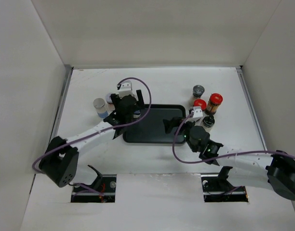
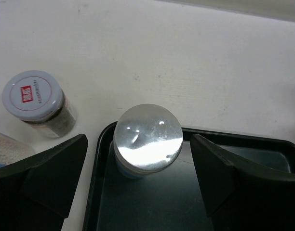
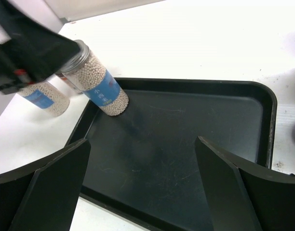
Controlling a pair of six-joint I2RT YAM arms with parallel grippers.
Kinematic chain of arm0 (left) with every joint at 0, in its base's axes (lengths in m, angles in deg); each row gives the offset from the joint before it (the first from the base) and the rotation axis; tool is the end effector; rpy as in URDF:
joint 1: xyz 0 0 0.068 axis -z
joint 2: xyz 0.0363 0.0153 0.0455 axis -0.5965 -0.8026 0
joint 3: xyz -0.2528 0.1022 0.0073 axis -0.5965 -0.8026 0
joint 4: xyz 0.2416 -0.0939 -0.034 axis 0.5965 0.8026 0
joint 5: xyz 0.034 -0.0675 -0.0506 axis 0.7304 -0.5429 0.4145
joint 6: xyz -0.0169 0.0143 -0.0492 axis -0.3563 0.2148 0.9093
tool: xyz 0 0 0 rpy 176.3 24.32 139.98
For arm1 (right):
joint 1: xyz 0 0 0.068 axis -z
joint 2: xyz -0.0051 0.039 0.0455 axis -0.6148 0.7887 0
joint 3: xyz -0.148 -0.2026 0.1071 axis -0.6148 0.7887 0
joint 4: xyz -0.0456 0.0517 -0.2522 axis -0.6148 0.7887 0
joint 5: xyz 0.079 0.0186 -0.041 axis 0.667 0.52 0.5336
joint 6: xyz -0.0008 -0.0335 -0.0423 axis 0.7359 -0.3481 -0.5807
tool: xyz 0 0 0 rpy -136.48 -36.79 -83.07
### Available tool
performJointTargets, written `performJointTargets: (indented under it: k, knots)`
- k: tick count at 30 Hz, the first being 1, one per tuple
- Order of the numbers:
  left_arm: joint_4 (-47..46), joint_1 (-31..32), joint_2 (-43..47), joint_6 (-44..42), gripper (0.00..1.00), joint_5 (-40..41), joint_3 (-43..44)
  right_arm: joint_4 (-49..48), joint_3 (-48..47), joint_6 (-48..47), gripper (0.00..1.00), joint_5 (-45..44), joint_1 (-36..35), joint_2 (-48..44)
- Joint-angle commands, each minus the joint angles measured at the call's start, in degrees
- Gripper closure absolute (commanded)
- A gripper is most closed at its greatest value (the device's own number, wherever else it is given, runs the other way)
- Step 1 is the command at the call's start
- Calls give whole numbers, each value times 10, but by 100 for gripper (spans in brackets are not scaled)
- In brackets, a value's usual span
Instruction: Organize the condiment bottles
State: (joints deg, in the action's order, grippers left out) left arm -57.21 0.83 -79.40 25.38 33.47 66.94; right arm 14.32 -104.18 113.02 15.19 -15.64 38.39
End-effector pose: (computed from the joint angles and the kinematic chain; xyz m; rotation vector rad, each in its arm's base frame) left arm 0.2601 -0.1730 0.2506 -0.1616 1.8572 -0.1164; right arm 0.1512 0.1736 0.2286 -0.0083 1.6962 0.5710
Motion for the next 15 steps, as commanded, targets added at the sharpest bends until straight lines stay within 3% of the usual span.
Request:
performJointTargets:
  k: [1,5,9,15]
  knots:
    - [-18,-5,103,0,11,23,-19,-30,7,5,4,0,6,-5]
    - [52,-34,184,6,10,47,-36,-26,5,5,3,2,11,-4]
    - [167,-91,210,37,9,64,-33,-27,5,11,3,7,13,4]
    - [171,-155,190,53,9,43,-41,-30,0,10,1,8,12,18]
